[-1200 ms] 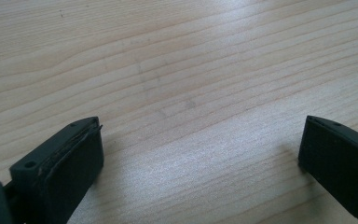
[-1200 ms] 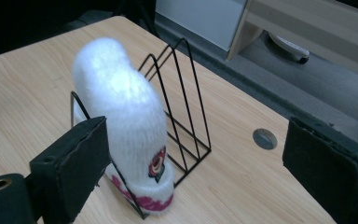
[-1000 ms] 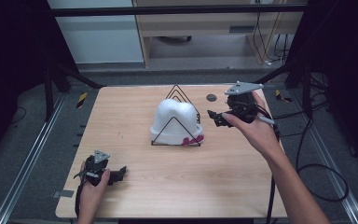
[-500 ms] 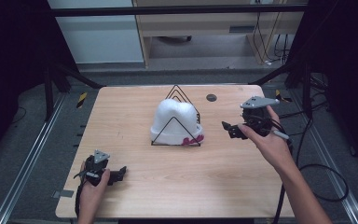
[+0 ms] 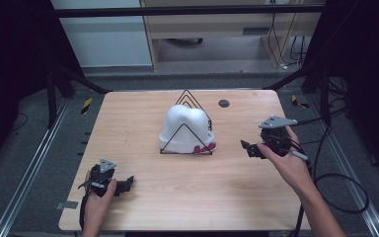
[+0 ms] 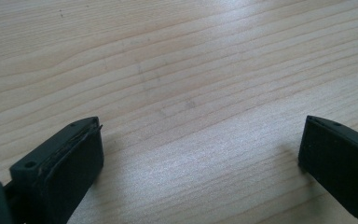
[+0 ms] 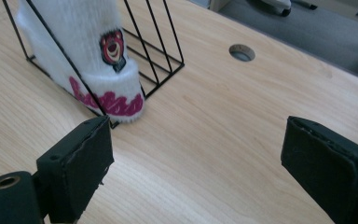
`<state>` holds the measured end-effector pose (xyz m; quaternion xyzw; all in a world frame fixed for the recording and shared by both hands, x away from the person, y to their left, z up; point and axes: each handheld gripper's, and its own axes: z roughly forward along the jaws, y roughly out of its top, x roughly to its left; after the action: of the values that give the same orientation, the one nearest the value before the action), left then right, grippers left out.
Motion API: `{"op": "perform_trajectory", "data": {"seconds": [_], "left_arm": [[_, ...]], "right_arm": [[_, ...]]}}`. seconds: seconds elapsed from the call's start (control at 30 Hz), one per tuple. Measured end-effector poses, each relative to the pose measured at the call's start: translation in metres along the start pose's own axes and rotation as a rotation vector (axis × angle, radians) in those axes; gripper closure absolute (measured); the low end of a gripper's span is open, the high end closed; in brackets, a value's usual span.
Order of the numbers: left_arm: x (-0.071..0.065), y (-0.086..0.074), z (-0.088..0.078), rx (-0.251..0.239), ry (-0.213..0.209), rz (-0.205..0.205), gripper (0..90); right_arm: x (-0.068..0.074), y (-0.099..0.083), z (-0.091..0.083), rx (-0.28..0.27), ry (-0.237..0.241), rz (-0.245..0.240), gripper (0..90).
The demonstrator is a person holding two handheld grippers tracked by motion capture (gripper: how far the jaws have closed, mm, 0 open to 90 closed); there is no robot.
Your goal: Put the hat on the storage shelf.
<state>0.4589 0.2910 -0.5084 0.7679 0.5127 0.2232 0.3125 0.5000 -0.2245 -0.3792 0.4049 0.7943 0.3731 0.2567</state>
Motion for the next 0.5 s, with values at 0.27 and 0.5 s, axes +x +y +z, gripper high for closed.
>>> {"op": "perform_trajectory", "data": {"seconds": [0.27, 0.5], "left_arm": [[0.0, 0.0, 0.0, 0.0, 0.0, 0.0, 0.0], [0.0, 0.0, 0.0, 0.0, 0.0, 0.0, 0.0]], "right_arm": [[-0.001, -0.026, 0.015, 0.047, -0.001, 0.027, 9.9], [-0.002, -0.041, 0.025, 0.098, -0.015, 0.041, 10.1]]}}
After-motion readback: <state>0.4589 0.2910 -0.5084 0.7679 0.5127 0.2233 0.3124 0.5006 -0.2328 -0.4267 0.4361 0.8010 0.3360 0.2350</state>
